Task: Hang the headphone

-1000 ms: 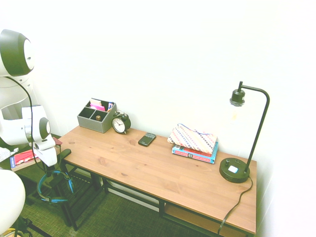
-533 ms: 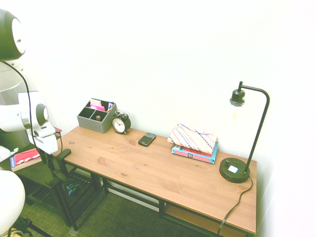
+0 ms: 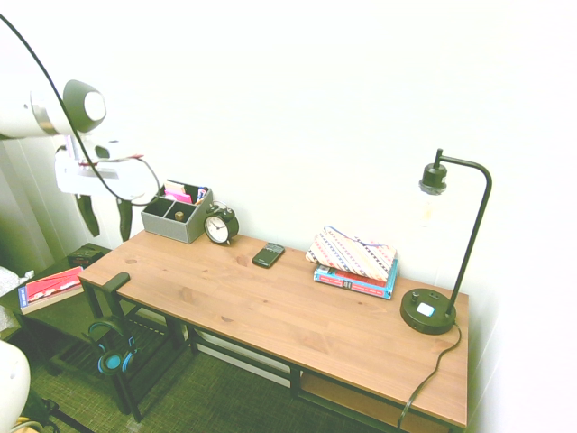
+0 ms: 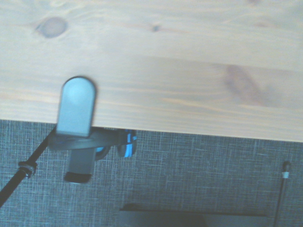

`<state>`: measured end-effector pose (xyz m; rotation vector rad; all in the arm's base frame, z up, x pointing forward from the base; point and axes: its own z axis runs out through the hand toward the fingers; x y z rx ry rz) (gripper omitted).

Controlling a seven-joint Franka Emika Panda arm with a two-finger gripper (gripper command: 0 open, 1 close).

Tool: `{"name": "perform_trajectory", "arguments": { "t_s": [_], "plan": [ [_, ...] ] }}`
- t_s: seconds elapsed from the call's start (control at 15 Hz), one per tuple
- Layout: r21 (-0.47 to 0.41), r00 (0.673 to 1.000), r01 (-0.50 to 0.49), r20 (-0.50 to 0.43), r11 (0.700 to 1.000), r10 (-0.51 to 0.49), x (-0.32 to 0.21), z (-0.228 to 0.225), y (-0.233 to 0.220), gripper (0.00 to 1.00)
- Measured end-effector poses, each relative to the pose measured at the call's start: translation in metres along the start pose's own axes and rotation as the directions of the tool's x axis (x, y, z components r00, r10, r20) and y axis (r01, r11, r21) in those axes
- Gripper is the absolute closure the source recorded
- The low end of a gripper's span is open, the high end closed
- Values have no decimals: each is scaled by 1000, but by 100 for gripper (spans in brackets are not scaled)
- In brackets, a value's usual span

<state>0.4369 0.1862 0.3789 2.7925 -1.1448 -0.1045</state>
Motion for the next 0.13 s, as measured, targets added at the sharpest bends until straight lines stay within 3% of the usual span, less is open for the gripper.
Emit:
{"name": "perform_trajectory", "arguments": {
  "t_s": [0.13],
  "plan": [
    [6, 1000, -20, 23, 1000, 20, 53, -46, 63, 0]
  ]
}}
